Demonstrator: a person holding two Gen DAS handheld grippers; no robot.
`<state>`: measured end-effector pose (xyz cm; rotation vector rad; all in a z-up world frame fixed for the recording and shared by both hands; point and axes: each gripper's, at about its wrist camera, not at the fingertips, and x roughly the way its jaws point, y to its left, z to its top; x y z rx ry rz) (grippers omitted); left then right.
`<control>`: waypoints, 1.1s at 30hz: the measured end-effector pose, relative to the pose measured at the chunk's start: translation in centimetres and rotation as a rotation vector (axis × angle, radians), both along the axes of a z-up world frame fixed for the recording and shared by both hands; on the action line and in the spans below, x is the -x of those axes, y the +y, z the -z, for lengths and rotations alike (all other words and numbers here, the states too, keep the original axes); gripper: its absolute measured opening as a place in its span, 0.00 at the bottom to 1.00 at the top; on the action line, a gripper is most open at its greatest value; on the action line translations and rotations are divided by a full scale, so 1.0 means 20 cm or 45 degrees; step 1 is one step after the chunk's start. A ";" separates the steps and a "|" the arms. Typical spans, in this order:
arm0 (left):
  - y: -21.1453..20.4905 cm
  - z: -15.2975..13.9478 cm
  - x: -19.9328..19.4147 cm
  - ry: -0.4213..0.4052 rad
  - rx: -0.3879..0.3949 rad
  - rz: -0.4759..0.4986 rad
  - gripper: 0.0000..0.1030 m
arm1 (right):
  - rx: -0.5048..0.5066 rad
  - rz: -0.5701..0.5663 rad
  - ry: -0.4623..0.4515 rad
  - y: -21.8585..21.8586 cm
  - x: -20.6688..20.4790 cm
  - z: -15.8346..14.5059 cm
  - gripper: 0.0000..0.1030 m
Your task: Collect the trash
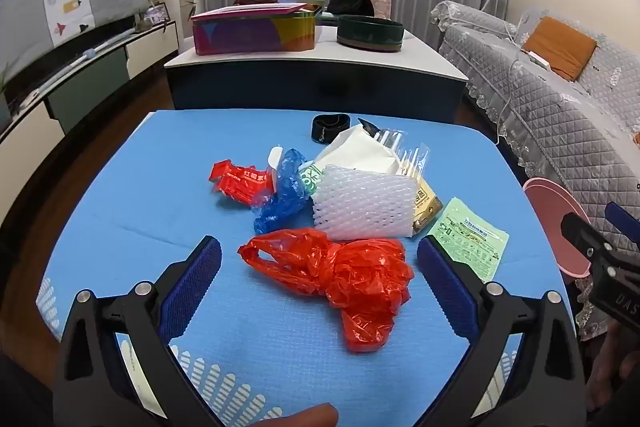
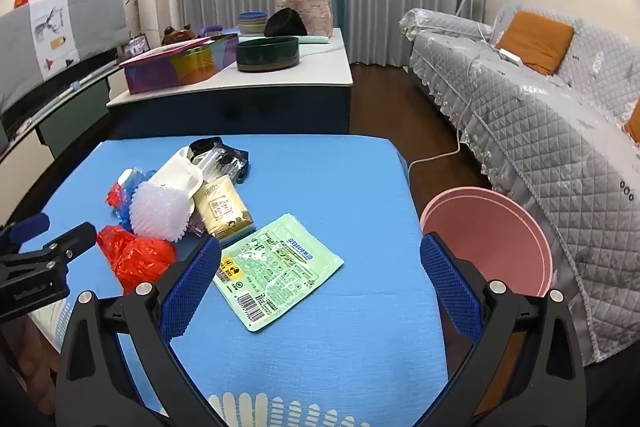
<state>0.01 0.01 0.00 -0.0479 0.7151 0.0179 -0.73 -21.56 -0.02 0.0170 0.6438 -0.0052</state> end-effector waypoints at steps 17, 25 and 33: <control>0.01 0.00 0.00 -0.019 0.014 0.046 0.92 | 0.067 0.000 0.013 0.04 -0.02 0.01 0.95; 0.02 0.00 0.01 -0.020 0.059 0.087 0.92 | 0.074 -0.019 -0.005 0.08 -0.01 -0.02 0.95; 0.03 0.01 0.01 -0.015 0.074 0.078 0.92 | 0.093 -0.007 -0.021 0.08 -0.01 -0.03 0.95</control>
